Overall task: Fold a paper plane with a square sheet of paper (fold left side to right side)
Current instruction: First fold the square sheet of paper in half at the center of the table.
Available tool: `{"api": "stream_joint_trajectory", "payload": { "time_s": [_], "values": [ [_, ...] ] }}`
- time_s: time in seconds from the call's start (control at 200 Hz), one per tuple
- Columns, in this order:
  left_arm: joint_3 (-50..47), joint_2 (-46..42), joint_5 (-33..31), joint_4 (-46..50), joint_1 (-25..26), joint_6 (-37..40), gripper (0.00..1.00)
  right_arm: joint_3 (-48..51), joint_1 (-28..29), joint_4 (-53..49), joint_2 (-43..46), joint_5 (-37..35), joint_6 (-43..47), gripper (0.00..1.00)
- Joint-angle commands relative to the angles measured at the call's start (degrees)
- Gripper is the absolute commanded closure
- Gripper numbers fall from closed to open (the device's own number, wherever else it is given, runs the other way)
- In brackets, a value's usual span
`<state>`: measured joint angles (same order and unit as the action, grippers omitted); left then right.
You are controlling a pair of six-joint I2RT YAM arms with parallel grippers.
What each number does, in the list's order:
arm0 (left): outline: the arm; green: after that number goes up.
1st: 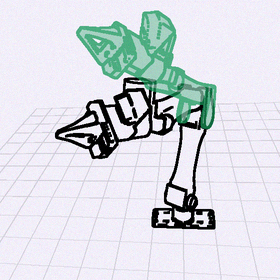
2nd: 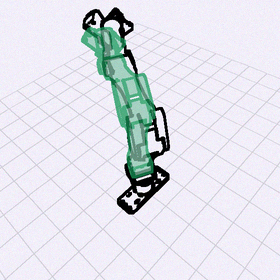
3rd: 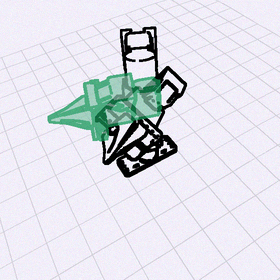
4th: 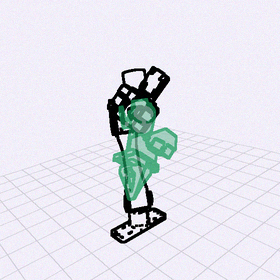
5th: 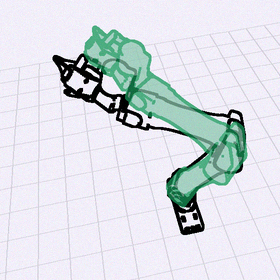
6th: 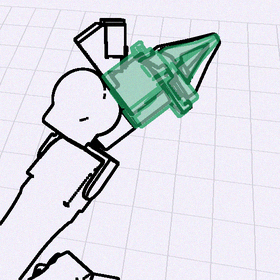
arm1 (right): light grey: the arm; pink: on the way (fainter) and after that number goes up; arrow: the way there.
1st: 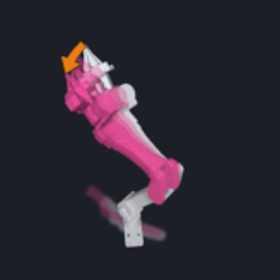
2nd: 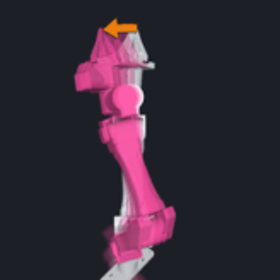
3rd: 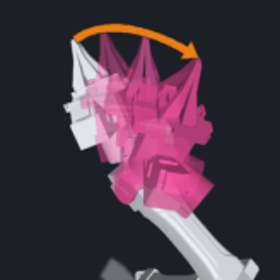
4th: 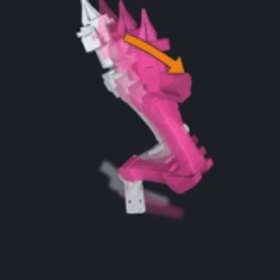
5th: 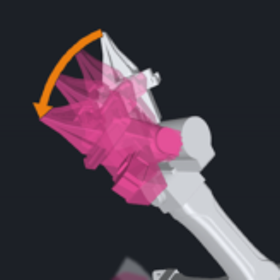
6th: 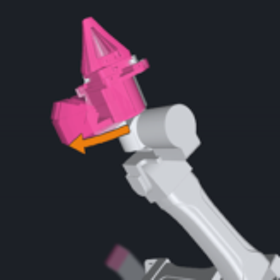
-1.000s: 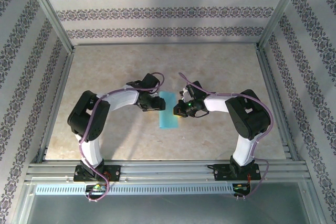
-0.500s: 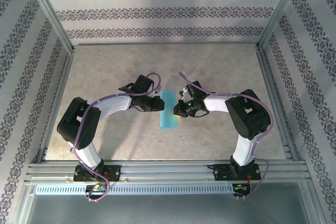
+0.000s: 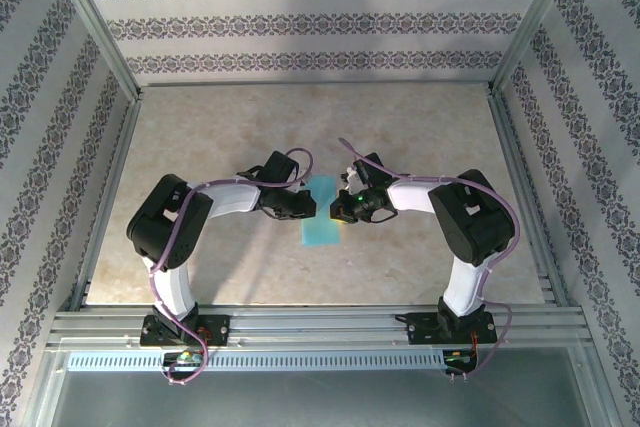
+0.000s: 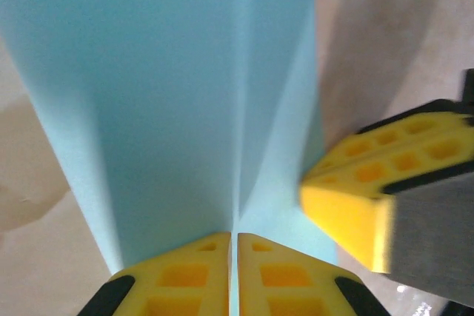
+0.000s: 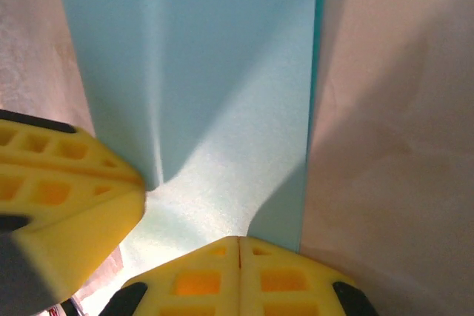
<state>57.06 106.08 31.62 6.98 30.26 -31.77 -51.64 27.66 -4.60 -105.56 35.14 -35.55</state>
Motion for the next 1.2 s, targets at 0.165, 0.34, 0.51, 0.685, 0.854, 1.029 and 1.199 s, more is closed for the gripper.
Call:
{"api": "stream_joint_trajectory", "payload": {
  "time_s": [0.165,0.34,0.51,0.685,0.854,1.029,1.199],
  "values": [
    [-4.1,0.1,-3.6,-0.1,-2.2,0.3,0.9,0.8,0.9,-6.9,-4.1,-8.1,2.6,1.0],
    [-7.4,-0.5,-3.8,-1.7,-3.5,0.1,0.9,1.0,0.8,-7.3,-4.4,-8.3,2.8,1.0],
    [-11.7,-2.5,-2.3,-4.8,-6.3,-0.8,0.9,1.2,0.5,-7.4,-4.3,-8.4,3.1,1.0],
    [-13.4,-4.9,-1.9,-4.3,-8.4,0.4,0.9,1.4,0.4,-7.3,-4.1,-8.5,3.2,1.0],
    [-13.0,-8.2,-1.3,-3.5,-8.6,1.6,0.92,1.6,0.3,-7.3,-3.9,-8.5,3.2,1.0],
    [-12.0,-10.4,2.0,-6.9,-6.5,1.2,0.93,1.5,0.3,-7.1,-3.9,-8.5,3.1,1.0],
    [-8.8,-7.9,3.9,-10.5,-2.2,-0.9,0.93,1.5,0.3,-7.1,-3.7,-8.5,3.0,1.0]
  ]
}}
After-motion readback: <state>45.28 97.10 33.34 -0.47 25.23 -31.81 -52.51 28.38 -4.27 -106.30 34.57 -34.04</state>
